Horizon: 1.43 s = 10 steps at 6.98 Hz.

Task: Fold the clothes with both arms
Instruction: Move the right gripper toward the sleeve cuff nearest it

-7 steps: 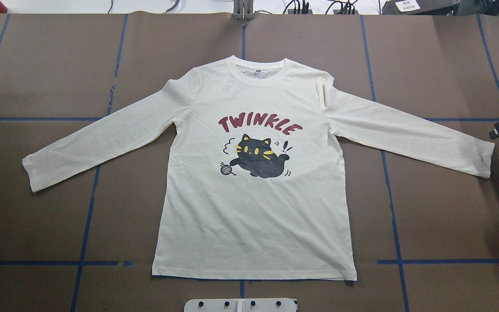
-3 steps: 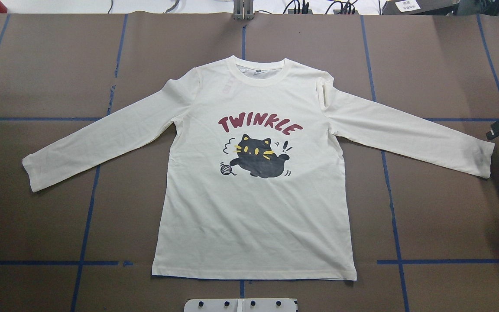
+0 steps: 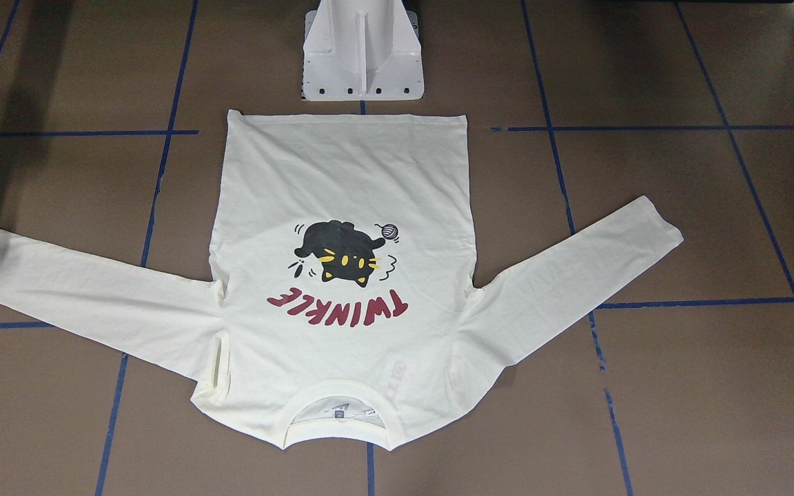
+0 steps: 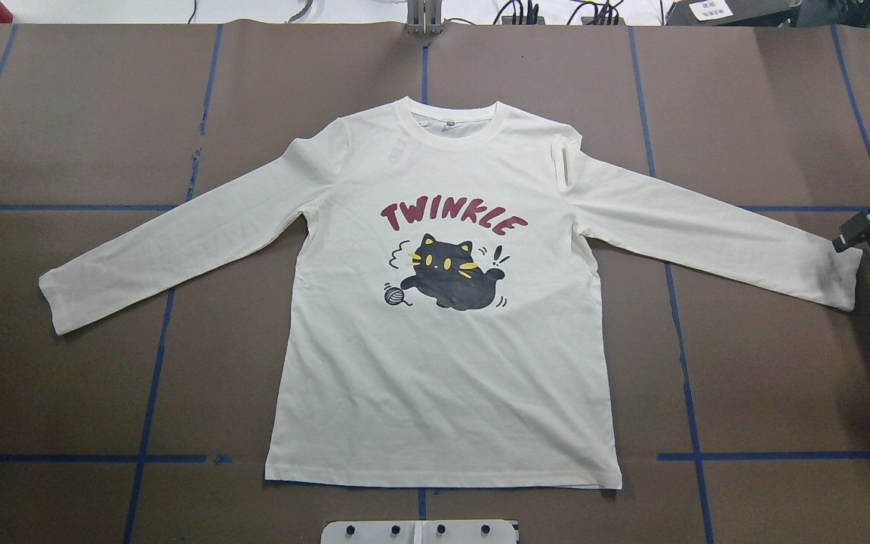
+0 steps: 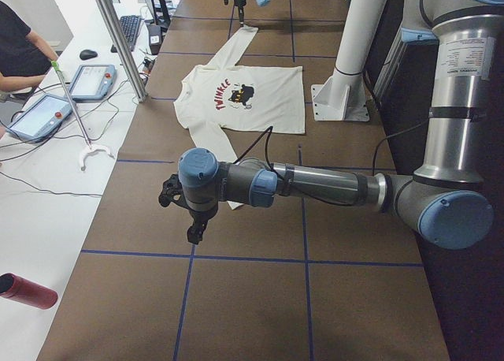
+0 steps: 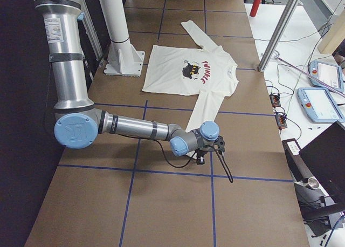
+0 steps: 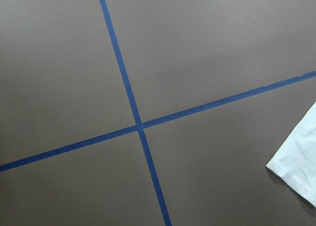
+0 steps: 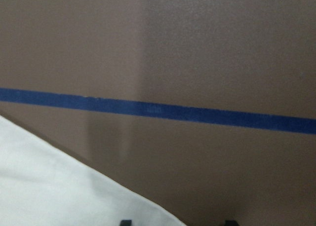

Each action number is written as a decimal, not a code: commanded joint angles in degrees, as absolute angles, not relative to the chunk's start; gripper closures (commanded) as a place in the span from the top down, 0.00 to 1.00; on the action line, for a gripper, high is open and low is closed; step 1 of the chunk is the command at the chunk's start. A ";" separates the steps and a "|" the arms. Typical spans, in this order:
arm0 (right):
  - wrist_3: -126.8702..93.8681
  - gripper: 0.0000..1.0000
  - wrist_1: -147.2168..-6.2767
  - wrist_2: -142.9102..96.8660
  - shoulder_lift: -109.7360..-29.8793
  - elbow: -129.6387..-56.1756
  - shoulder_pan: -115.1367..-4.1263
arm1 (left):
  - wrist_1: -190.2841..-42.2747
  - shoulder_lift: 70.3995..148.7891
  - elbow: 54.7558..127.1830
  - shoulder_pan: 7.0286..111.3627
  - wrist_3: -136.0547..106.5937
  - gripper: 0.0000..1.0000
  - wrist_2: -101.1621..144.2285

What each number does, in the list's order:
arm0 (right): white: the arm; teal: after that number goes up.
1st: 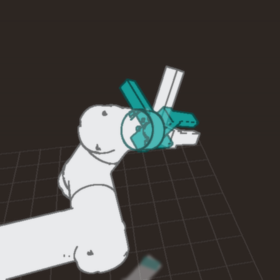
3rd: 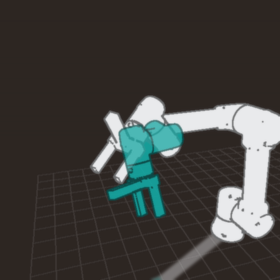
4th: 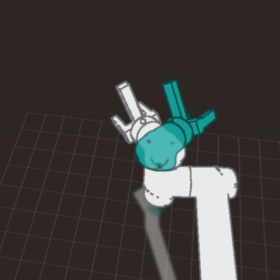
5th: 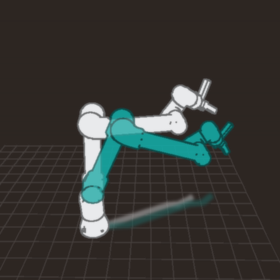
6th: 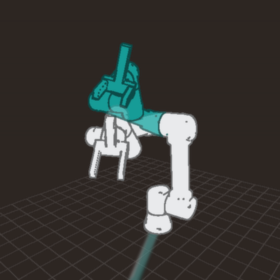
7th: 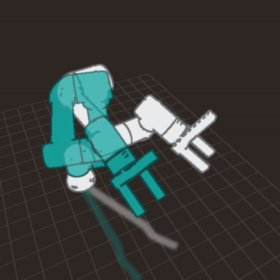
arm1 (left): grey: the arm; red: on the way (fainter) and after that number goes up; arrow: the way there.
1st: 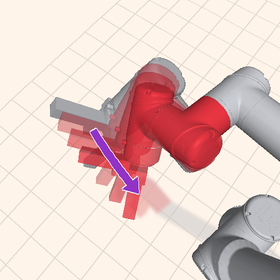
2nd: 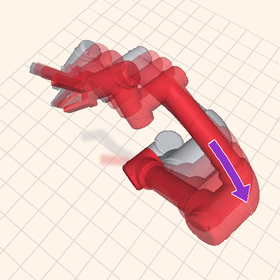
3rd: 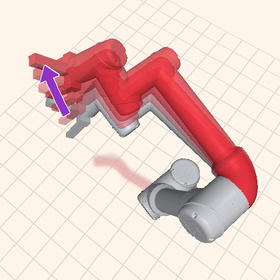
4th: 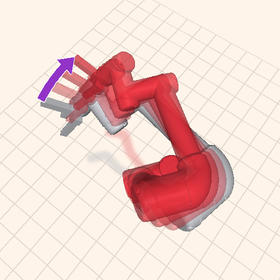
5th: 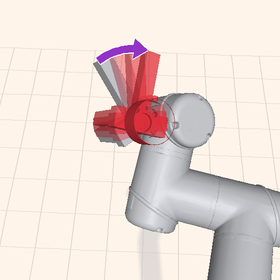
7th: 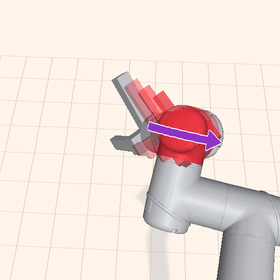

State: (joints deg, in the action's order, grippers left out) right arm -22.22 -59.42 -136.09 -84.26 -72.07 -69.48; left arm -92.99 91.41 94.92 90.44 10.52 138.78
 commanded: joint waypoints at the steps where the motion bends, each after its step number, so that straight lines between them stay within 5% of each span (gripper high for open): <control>1: -21.97 0.29 -59.41 -136.05 -84.72 -71.90 -69.17 | -92.99 91.41 95.01 90.44 10.55 1.00 138.78; 2: -21.71 0.00 -59.41 -136.14 -84.64 -72.07 -69.17 | -92.99 91.41 94.84 90.44 10.55 1.00 138.78; 6: -25.02 0.00 -59.85 -136.41 -85.07 -76.79 -69.26 | -92.99 91.32 95.18 90.44 10.46 1.00 139.56; 10: -52.41 0.00 -60.03 -137.72 -83.08 -96.36 -60.87 | -92.90 90.62 95.36 90.44 10.46 1.00 140.89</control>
